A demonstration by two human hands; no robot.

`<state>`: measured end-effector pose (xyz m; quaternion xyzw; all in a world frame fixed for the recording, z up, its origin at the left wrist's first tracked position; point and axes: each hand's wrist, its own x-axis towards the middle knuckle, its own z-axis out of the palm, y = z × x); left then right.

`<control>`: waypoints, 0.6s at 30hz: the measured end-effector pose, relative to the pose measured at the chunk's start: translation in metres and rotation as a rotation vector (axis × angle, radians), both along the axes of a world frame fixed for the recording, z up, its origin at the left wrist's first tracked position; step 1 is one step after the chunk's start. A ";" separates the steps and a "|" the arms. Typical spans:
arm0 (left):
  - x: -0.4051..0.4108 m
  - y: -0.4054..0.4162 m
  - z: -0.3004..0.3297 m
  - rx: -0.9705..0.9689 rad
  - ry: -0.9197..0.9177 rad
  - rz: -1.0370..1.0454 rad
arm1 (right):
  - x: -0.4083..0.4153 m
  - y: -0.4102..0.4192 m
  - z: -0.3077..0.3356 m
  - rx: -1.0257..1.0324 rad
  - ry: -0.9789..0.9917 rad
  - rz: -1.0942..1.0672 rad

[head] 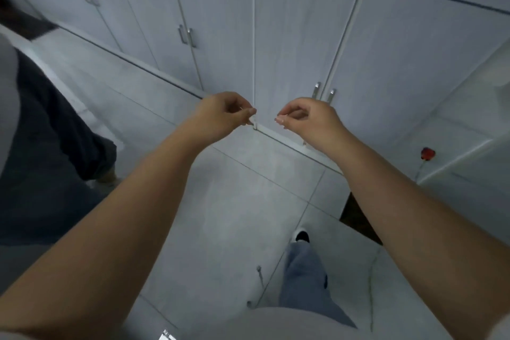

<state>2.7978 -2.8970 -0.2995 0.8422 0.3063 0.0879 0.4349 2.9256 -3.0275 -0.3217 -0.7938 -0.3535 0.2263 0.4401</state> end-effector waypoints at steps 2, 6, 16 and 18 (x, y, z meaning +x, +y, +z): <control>0.038 0.026 -0.004 0.001 0.002 0.059 | 0.043 0.036 -0.007 0.000 0.012 0.058; 0.102 0.072 -0.003 -0.022 0.020 0.199 | 0.122 0.107 -0.008 -0.026 0.012 0.187; 0.177 0.198 -0.008 -0.054 -0.006 0.456 | 0.231 0.270 -0.004 -0.051 -0.042 0.465; 0.184 0.229 -0.010 -0.053 0.011 0.485 | 0.238 0.309 -0.004 -0.043 -0.068 0.500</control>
